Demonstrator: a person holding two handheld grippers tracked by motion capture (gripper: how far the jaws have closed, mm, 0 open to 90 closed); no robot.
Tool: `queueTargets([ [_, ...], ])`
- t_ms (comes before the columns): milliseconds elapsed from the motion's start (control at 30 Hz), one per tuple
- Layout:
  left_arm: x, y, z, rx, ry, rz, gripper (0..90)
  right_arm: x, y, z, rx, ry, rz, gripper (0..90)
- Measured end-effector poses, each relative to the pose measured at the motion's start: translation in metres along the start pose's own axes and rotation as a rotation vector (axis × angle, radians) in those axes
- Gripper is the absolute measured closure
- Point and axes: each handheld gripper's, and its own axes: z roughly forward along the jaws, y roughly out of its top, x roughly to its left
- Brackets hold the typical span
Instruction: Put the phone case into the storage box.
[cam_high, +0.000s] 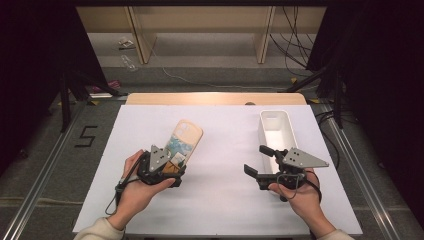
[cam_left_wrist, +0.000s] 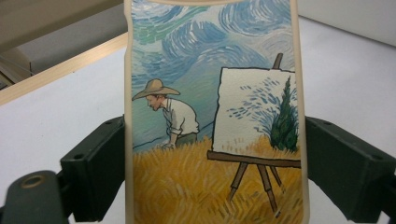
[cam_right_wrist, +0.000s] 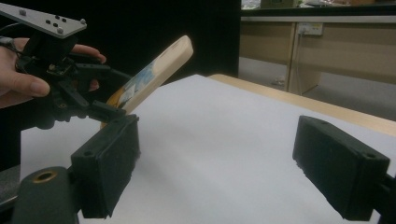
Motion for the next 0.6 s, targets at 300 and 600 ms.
queueTargets([
  [300, -0.006, 0.003, 0.002, -0.005, -0.012, 0.02, 11.3, 0.002, 0.004, 0.009, -0.002, 0.001, 0.001, 15.5],
  [600, -0.013, 0.006, 0.005, -0.007, -0.03, 0.036, 11.3, 0.002, 0.006, 0.017, 0.003, -0.003, 0.011, 15.4],
])
